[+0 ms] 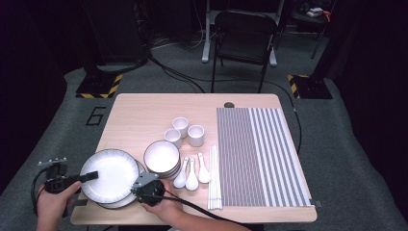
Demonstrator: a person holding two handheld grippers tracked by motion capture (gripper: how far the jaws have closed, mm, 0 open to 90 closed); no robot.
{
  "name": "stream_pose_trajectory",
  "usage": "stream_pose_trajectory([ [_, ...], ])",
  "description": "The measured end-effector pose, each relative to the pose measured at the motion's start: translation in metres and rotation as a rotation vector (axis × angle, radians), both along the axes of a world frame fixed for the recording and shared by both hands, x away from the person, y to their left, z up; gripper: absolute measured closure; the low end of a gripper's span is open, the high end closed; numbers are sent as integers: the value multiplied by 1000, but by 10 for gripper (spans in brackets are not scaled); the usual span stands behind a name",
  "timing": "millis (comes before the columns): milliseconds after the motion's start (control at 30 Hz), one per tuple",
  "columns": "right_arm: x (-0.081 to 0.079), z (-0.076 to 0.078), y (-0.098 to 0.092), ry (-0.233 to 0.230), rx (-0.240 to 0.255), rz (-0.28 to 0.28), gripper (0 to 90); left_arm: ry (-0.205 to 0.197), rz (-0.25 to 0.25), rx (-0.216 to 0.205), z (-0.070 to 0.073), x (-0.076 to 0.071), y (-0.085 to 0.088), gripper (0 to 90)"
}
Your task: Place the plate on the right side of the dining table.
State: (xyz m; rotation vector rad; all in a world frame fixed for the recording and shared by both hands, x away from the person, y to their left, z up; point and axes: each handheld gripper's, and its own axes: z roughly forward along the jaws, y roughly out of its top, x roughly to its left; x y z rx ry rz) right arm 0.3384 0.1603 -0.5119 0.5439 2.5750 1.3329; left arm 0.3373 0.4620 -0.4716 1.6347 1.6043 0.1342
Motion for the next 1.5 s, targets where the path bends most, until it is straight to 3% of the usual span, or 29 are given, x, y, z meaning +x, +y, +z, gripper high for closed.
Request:
stream_pose_trajectory([
  [267,0,-1,0,-13,0,-4,748,17,-3,-1,3,-1,1,672],
  [833,1,-2,1,-21,-1,-3,746,27,15,-86,6,-1,3,736],
  [967,1,-3,2,-26,0,-6,742,46,15,-113,7,1,6,751],
  [1167,1,-3,2,-25,-3,-4,737,55,22,-123,8,4,8,772],
  [1367,2,-3,2,-22,-8,-3,728,28,47,-131,9,8,9,798],
  [1500,2,-3,2,-27,-5,-4,726,37,42,-136,9,8,10,800],
])
